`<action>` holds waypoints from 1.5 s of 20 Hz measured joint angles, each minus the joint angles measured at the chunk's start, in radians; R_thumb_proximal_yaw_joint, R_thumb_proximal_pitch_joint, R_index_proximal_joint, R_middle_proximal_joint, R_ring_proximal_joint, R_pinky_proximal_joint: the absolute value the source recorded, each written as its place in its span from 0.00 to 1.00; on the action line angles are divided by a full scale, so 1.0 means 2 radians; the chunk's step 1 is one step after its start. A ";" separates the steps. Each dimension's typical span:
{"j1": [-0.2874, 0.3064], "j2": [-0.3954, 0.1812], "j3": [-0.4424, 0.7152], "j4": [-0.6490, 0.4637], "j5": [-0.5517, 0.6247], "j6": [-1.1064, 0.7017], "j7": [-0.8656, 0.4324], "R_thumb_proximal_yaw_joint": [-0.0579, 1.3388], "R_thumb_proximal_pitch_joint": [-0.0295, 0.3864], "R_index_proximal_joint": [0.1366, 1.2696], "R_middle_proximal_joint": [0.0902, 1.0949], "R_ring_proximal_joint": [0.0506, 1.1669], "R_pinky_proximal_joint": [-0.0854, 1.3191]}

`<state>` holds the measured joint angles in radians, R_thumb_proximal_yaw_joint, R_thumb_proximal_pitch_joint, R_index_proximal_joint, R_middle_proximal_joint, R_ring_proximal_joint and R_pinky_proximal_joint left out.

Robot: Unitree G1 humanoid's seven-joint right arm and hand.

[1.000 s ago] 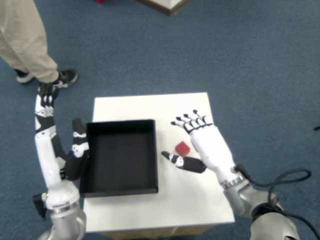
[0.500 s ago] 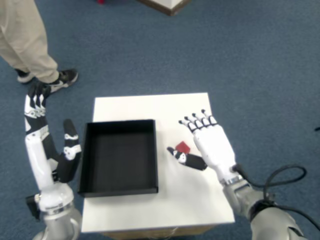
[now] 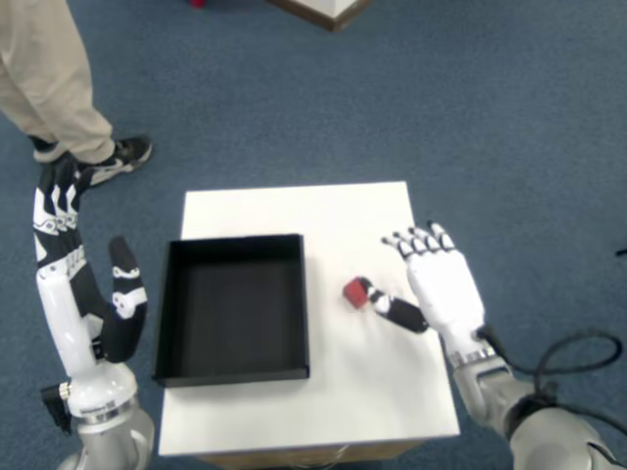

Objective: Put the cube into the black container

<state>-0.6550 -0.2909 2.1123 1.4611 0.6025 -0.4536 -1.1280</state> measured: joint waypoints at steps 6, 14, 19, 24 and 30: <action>0.007 -0.009 0.000 -0.012 0.001 0.001 0.004 0.26 0.27 0.26 0.25 0.23 0.17; 0.021 -0.001 0.000 -0.015 0.009 0.012 0.006 0.27 0.25 0.26 0.25 0.22 0.16; 0.021 0.009 0.000 -0.016 0.009 0.019 0.014 0.28 0.24 0.26 0.25 0.22 0.16; 0.021 0.019 0.000 -0.016 0.009 0.028 0.024 0.28 0.25 0.26 0.25 0.22 0.15; 0.016 0.026 0.000 -0.017 0.009 0.031 0.039 0.29 0.25 0.26 0.25 0.22 0.14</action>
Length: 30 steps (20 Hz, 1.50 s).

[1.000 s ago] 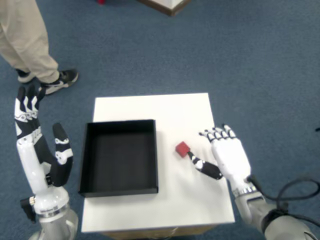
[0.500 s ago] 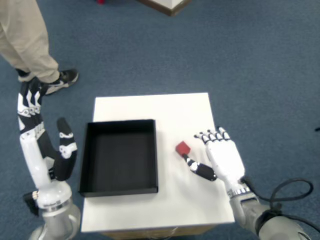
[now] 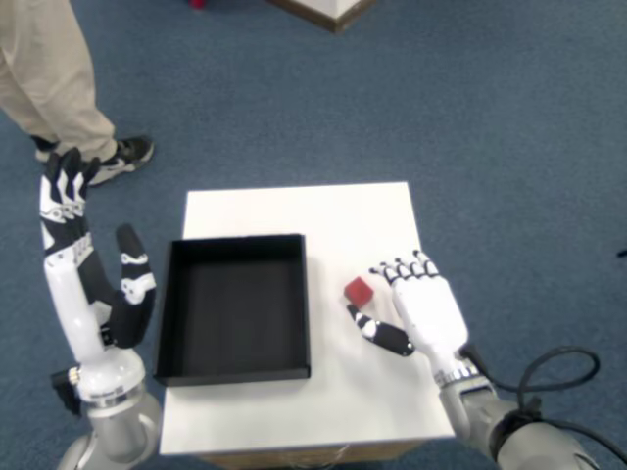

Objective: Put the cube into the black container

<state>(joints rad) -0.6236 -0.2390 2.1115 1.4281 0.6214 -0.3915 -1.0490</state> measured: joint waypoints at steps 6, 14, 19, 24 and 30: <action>-0.002 0.011 0.000 0.000 0.001 0.006 0.010 0.29 0.25 0.25 0.24 0.21 0.13; -0.010 0.011 -0.001 0.000 0.001 0.008 0.031 0.29 0.26 0.25 0.23 0.20 0.12; -0.010 0.014 -0.002 0.000 0.008 0.016 0.048 0.30 0.27 0.26 0.23 0.20 0.12; -0.015 0.013 -0.006 0.000 0.011 0.025 0.071 0.29 0.26 0.27 0.22 0.20 0.12; -0.009 0.006 -0.012 0.000 0.022 0.042 0.102 0.29 0.26 0.29 0.23 0.20 0.12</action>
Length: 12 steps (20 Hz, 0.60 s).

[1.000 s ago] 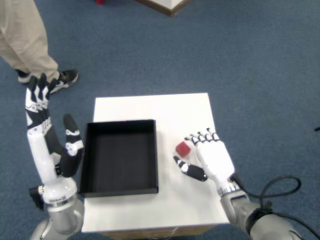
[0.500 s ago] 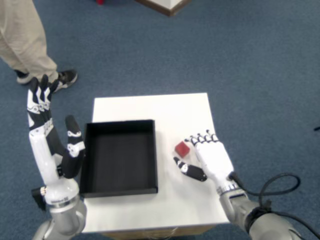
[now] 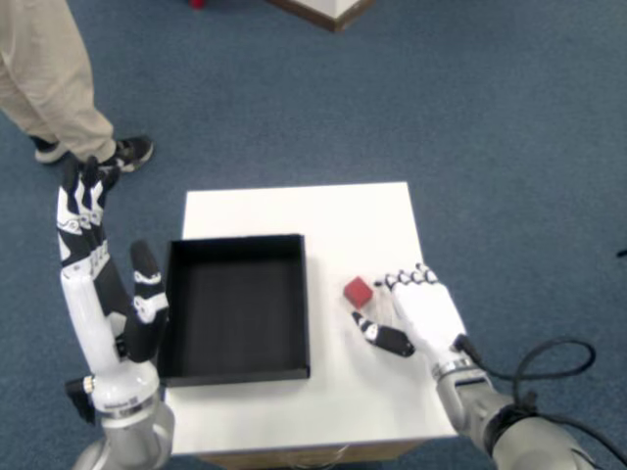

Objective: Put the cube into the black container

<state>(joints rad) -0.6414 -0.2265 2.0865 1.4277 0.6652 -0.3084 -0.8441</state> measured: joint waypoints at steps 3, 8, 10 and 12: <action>0.000 0.000 -0.007 0.000 0.007 0.006 0.014 0.30 0.26 0.30 0.23 0.20 0.12; 0.000 -0.001 -0.009 0.000 0.013 0.015 0.030 0.29 0.27 0.31 0.23 0.20 0.12; 0.001 -0.001 -0.010 0.000 0.019 0.018 0.033 0.29 0.27 0.31 0.24 0.20 0.12; 0.001 -0.001 -0.013 0.000 0.019 0.018 0.035 0.28 0.28 0.31 0.24 0.20 0.12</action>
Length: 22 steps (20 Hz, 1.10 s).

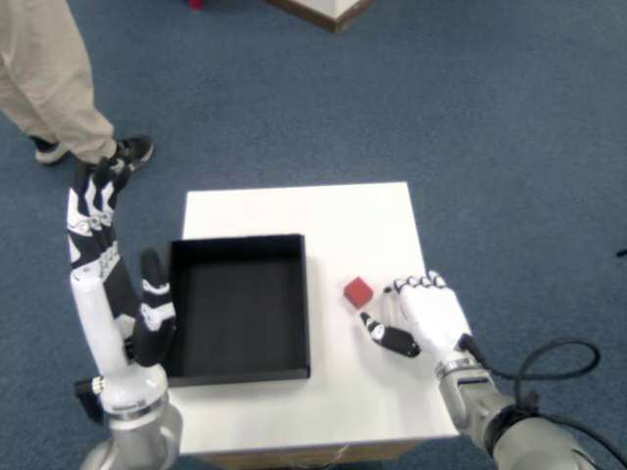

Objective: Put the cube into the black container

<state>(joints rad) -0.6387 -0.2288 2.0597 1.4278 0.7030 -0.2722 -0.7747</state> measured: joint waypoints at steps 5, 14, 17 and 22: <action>0.000 0.012 -0.004 0.000 0.003 0.001 0.008 0.28 0.29 0.31 0.24 0.20 0.13; 0.000 0.022 0.001 0.000 0.000 0.001 -0.001 0.27 0.28 0.29 0.23 0.20 0.13; 0.000 0.024 0.005 0.000 -0.001 0.001 -0.006 0.27 0.28 0.29 0.22 0.20 0.13; -0.002 0.024 0.007 0.000 -0.001 0.001 -0.011 0.26 0.29 0.29 0.22 0.19 0.13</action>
<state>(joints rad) -0.6427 -0.1800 2.0735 1.4281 0.7006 -0.2695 -0.7972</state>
